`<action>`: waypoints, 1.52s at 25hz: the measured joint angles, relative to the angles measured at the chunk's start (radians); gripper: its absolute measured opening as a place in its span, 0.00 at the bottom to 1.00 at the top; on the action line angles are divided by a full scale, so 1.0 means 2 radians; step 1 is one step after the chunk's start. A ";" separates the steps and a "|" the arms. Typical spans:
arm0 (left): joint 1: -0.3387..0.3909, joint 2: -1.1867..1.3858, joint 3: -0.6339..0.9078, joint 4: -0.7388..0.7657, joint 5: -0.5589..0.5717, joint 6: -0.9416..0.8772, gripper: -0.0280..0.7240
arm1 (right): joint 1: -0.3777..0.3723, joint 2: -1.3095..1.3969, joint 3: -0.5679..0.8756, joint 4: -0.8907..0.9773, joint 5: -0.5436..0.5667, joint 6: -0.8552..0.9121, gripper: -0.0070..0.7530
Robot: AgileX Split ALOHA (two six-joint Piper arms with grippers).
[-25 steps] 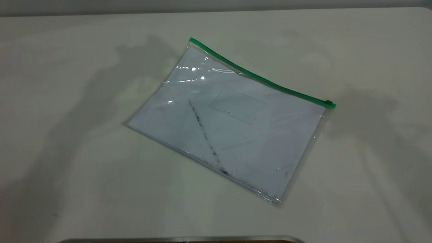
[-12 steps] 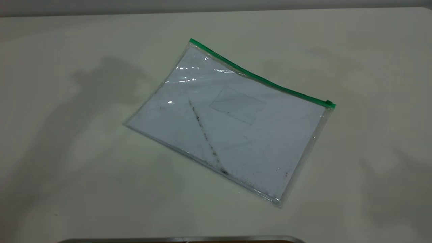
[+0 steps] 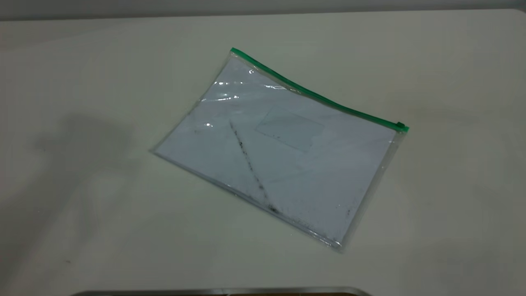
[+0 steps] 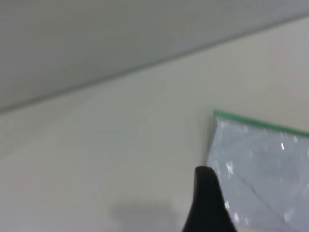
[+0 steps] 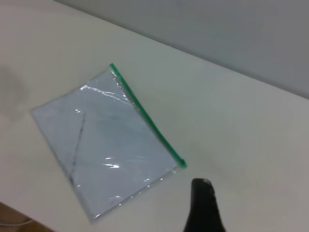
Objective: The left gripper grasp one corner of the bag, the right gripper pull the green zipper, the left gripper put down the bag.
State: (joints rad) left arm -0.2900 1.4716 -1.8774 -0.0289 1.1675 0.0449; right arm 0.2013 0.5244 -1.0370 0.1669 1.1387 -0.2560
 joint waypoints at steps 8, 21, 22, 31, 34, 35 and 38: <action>0.000 -0.166 0.228 0.000 0.000 -0.032 0.82 | 0.000 -0.122 0.152 0.016 -0.013 0.000 0.77; 0.000 -0.400 0.496 0.000 0.000 -0.052 0.82 | 0.000 -0.256 0.266 0.014 -0.007 0.000 0.77; 0.000 -0.415 0.509 0.000 0.000 -0.052 0.82 | 0.000 -0.261 0.270 0.014 -0.007 0.000 0.77; 0.000 -0.529 0.613 0.000 -0.002 -0.051 0.82 | 0.000 -0.269 0.277 0.008 -0.002 0.000 0.77; 0.000 -0.556 0.646 0.000 -0.004 -0.041 0.82 | 0.000 -0.269 0.277 0.008 -0.002 0.000 0.77; 0.000 -0.563 0.654 0.000 -0.007 -0.037 0.82 | 0.000 -0.269 0.277 0.008 -0.002 0.000 0.77; 0.000 -0.574 0.681 0.001 -0.011 -0.031 0.82 | 0.000 -0.269 0.277 0.008 -0.002 0.000 0.77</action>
State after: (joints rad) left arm -0.2900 0.3229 -0.5158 -0.0260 1.1448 -0.0169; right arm 0.2013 -0.0126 -0.4821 0.1836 1.1347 -0.2551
